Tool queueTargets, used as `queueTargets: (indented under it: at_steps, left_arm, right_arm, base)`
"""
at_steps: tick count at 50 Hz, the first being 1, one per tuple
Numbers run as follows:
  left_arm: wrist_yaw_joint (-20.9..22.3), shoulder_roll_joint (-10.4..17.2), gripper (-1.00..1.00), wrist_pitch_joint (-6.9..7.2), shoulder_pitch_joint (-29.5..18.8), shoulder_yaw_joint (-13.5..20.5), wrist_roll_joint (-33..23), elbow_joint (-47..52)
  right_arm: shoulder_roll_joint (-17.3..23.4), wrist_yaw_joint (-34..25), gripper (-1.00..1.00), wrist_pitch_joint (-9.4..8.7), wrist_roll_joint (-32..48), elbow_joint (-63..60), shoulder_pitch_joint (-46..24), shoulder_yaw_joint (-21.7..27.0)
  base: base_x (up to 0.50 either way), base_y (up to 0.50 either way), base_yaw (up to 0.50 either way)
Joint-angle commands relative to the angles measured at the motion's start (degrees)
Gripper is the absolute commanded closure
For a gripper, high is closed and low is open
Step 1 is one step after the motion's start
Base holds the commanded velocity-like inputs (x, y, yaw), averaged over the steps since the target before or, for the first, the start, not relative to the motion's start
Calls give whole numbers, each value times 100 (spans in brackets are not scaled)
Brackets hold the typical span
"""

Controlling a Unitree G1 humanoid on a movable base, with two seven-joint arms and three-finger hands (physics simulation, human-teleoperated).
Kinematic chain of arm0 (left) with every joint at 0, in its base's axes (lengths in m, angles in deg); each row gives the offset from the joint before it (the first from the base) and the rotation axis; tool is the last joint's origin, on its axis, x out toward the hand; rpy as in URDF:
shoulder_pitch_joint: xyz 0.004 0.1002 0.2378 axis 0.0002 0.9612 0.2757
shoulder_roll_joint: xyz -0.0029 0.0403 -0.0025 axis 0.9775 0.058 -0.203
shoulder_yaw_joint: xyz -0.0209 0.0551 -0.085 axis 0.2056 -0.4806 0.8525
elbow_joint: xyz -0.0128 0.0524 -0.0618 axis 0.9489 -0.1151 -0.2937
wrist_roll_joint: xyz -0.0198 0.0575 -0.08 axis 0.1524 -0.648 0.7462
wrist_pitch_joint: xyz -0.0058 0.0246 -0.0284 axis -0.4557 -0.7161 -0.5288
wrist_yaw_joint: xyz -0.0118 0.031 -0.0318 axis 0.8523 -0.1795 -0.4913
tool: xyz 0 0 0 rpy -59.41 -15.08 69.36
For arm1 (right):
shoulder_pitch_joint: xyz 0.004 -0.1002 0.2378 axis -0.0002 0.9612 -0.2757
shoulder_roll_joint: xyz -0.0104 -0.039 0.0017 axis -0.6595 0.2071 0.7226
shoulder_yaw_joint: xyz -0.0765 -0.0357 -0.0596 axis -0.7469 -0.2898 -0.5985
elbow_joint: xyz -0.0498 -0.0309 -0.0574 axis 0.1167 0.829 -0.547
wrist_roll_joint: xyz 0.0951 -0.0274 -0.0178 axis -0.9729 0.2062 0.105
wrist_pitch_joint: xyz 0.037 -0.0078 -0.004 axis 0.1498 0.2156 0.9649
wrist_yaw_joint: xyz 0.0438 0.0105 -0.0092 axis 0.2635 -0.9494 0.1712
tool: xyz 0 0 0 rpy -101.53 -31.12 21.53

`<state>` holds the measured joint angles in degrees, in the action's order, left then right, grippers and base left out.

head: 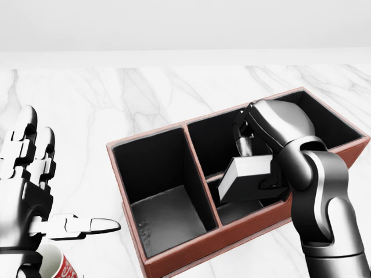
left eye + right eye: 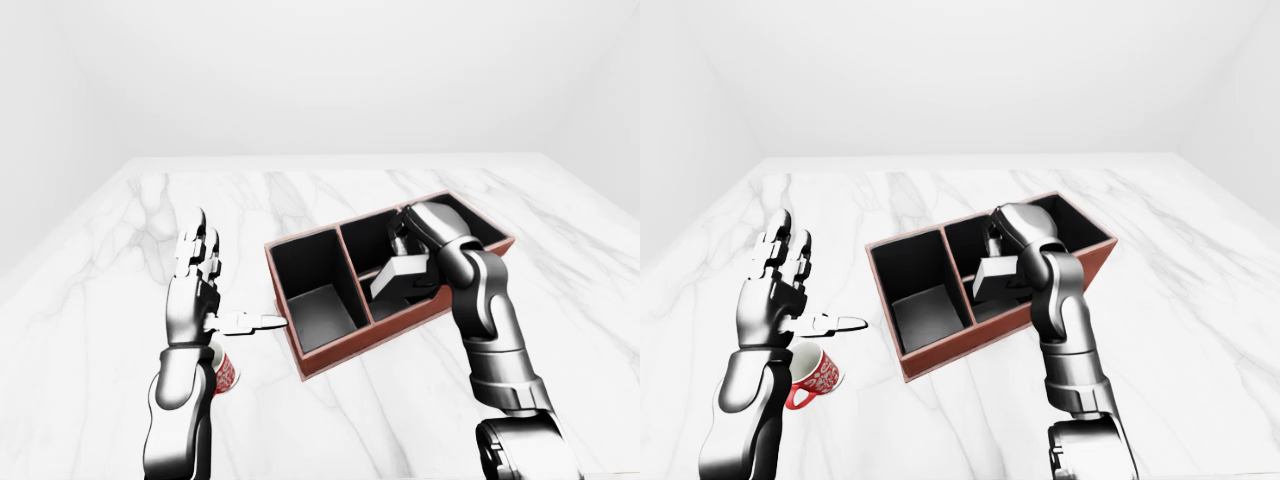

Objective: Pick up the book and place it in the back compartment of the caddy.

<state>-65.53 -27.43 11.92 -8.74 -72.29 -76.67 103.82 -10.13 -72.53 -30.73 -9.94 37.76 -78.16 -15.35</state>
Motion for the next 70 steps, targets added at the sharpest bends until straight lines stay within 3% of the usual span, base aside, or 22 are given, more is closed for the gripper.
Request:
queueTargets:
  at_steps: [1, 70]
  left_arm:
    - [-4, -3, -100, 0, 19, -9, -12, 18]
    - [-11, -9, -100, 0, 18, -26, -44, 3]
  right_arm:
    - [-10, 181, 100, 34, 64, 96, -12, 10]
    - [-29, 681, 100, 266, 60, 844, 2, -61]
  base:
    - [0, 0, 0]
    - [0, 0, 0]
